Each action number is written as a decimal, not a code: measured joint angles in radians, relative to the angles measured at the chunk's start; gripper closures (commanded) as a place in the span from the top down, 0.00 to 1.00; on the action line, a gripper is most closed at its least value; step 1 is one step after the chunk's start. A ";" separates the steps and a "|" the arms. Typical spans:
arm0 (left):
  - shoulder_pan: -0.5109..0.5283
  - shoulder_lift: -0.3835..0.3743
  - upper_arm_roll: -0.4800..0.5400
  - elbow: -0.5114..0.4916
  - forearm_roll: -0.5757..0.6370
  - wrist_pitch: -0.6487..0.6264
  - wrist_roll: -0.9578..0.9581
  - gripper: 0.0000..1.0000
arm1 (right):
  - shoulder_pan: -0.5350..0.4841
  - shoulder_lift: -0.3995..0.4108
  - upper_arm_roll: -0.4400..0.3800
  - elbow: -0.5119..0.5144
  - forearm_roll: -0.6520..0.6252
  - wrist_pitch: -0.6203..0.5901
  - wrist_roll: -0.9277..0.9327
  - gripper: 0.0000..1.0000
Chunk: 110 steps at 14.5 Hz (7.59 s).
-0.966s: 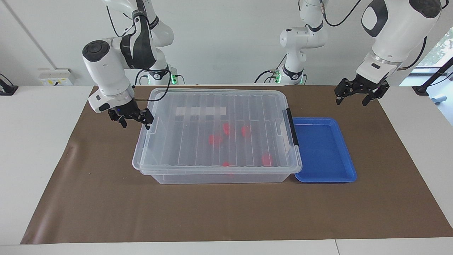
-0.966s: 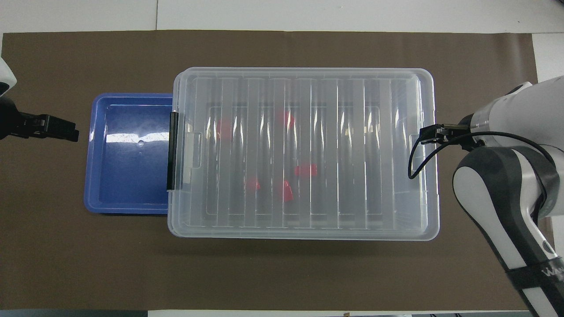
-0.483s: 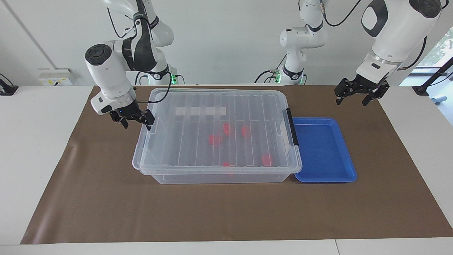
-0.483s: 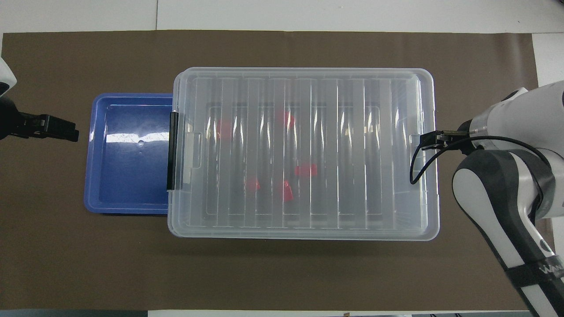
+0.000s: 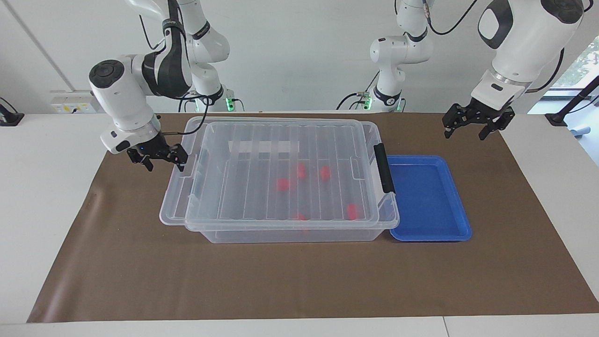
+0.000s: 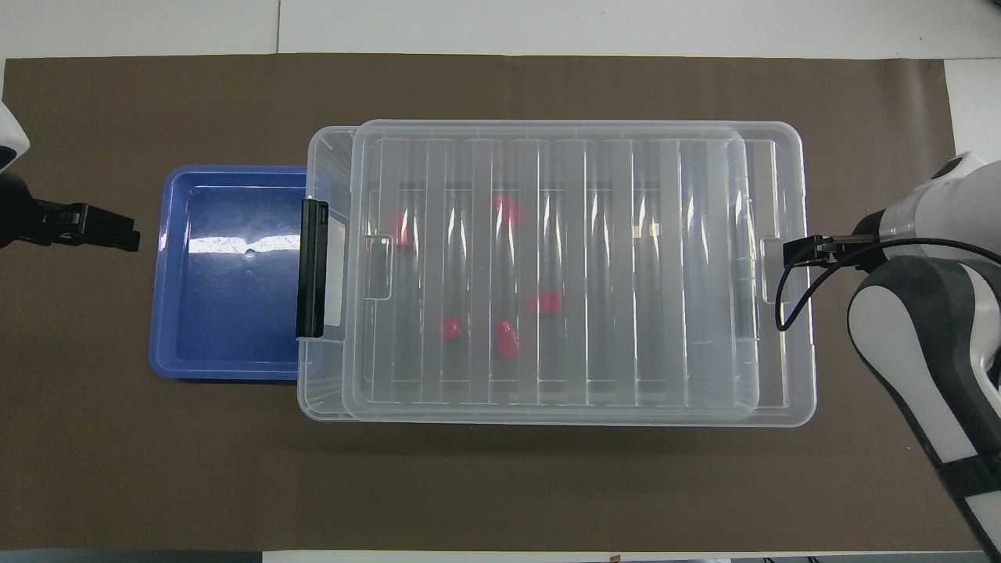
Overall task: Place red block in blue tray from box
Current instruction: 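Slide the clear lid away from the blue tray with the right gripper, then reach the left gripper into the opened box toward a red block, then grasp the red block with the left gripper, then lift the red block into the blue tray and open the left gripper, then withdraw the left gripper while the right gripper slides the lid closed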
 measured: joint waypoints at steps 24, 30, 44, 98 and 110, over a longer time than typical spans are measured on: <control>-0.222 0.004 -0.030 -0.076 0.001 0.150 -0.209 1.00 | -0.252 0.000 -0.004 0.000 -0.001 0.055 -0.464 1.00; -0.392 0.136 -0.033 -0.132 0.107 0.349 -0.448 1.00 | -0.260 0.000 -0.004 0.000 -0.001 0.057 -0.483 1.00; -0.423 0.402 -0.024 -0.170 0.132 0.685 -0.578 0.95 | -0.088 0.008 0.007 0.408 -0.002 -0.453 -0.186 1.00; -0.026 0.166 -0.006 -0.544 0.035 0.870 -0.110 1.00 | -0.165 0.038 0.006 0.084 -0.005 -0.074 -0.274 0.00; -0.027 0.063 -0.022 -0.136 0.034 0.280 -0.091 1.00 | 0.059 0.017 0.011 0.047 -0.005 -0.074 0.108 0.00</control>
